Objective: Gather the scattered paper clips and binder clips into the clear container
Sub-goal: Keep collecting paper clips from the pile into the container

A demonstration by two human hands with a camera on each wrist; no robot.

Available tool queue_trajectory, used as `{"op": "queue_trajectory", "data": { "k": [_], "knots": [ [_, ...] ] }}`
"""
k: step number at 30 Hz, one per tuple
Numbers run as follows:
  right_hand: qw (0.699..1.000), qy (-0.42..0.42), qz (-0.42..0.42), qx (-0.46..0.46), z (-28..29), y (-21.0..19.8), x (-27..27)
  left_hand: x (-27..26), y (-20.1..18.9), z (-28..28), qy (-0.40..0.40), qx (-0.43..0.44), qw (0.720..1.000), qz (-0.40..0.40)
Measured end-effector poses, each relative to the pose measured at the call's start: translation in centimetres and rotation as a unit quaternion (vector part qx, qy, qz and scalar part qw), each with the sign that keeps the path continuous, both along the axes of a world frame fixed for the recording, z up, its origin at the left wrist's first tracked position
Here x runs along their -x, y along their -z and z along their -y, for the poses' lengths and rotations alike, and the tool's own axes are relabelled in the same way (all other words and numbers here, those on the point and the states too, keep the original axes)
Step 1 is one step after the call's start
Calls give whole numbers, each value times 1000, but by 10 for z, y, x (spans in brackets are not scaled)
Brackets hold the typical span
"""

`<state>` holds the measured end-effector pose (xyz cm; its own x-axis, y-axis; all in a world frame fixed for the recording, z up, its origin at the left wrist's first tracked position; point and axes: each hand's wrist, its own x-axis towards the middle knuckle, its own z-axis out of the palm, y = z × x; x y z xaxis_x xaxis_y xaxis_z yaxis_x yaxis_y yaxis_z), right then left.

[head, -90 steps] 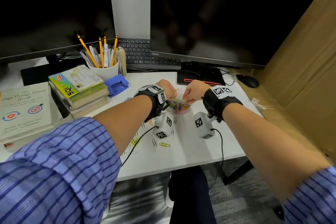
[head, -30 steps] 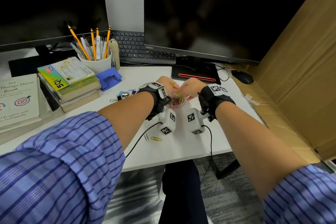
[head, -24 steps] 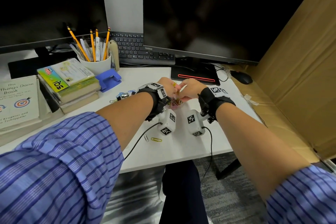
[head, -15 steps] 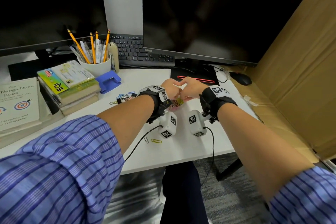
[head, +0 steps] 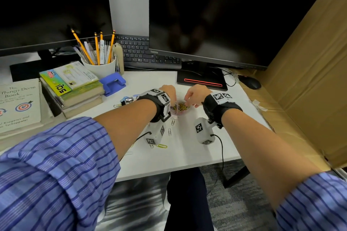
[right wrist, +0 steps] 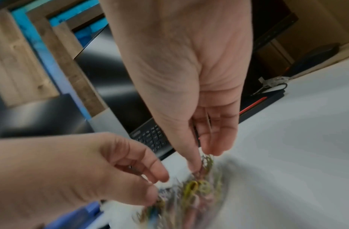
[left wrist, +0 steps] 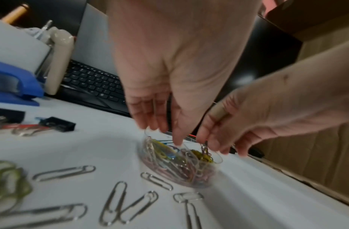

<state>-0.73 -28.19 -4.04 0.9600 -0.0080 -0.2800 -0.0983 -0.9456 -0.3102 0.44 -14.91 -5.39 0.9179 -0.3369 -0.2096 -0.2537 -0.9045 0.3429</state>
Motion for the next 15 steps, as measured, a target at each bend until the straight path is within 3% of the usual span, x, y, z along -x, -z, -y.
{"op": "queue_trajectory", "data": {
  "k": [6, 10, 15],
  "knots": [
    [1000, -29, 9, 2, -1, 5, 1, 2, 6, -6, 30, -44, 999, 0],
    [998, -22, 44, -33, -15, -9, 8, 0, -1, -15, 32, -9, 999, 4],
    [995, -77, -66, 0, -46, -12, 25, 0, -1, -45, -46, -7, 999, 13]
  ]
}}
